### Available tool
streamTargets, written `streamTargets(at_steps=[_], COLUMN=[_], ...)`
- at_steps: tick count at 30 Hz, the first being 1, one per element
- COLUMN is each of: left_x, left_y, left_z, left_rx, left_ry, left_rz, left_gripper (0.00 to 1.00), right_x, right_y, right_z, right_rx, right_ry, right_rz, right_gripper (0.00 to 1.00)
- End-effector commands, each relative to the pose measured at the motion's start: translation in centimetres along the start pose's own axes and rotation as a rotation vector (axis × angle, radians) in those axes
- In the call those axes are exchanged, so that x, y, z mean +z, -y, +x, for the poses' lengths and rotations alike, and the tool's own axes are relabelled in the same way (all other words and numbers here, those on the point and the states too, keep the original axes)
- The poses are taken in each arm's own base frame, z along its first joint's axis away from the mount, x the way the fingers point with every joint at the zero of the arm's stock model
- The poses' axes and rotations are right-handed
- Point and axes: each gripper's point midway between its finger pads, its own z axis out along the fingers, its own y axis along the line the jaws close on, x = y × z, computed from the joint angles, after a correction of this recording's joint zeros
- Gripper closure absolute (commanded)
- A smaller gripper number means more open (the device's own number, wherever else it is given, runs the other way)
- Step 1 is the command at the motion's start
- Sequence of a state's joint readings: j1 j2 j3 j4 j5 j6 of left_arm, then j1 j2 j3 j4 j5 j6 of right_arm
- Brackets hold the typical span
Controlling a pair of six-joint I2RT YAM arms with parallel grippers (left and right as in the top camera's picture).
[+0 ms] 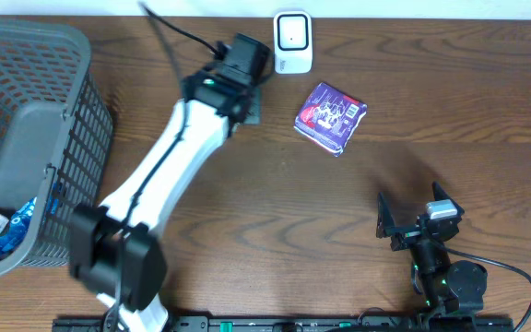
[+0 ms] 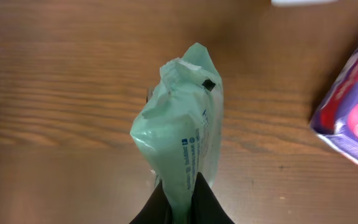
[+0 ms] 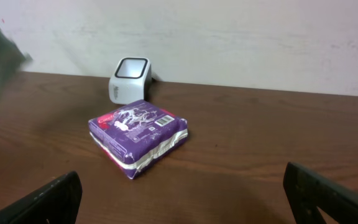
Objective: Scan the item barcode
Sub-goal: 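Grasp the green wipes pack, carry it out, drop it near the scanner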
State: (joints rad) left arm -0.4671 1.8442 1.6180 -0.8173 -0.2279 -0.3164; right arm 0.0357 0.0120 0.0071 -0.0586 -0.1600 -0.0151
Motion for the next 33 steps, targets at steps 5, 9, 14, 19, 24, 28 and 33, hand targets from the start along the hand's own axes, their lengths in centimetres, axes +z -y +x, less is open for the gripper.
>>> streamTargets(at_steps=[5,9,14,19,24,28,33], left_x=[3.4,2.8,-0.9,-8.1,-15.6,-18.2,-18.7], left_y=[4.5,5.3,4.3,2.2,-5.8,-12.8,-22.2], left_z=[0.7,0.3,-1.3,-4.1,-6.8,-6.6,-4.4], left_rx=[0.077,0.082,0.058,-0.006,-0.115,-0.239,-0.401], left_ry=[0.017,0.043,0.107,0.266,0.455,0.492,0.442], left_rz=[0.000,0.018,0.043,0.084,-0.021,-0.109,-0.284], left_gripper=[0.36,0.01,0.01,0.01,0.01,0.01,0.01], right_x=[0.0,0.0,0.0,0.0,0.0,0.0,0.0], right_y=[0.1,0.1,0.1,0.1,0.1,0.1,0.1], right_z=[0.0,0.0,0.0,0.0,0.1,0.1,0.1], right_rx=[0.003,0.003,0.003,0.003,0.003,0.003,0.003], right_ry=[0.000,0.000,0.000,0.000,0.000,0.000,0.000], right_rz=[0.005,0.005,0.005,0.005,0.005,0.005,0.005], right_gripper=[0.01,0.01,0.01,0.01,0.01,0.01,0.01])
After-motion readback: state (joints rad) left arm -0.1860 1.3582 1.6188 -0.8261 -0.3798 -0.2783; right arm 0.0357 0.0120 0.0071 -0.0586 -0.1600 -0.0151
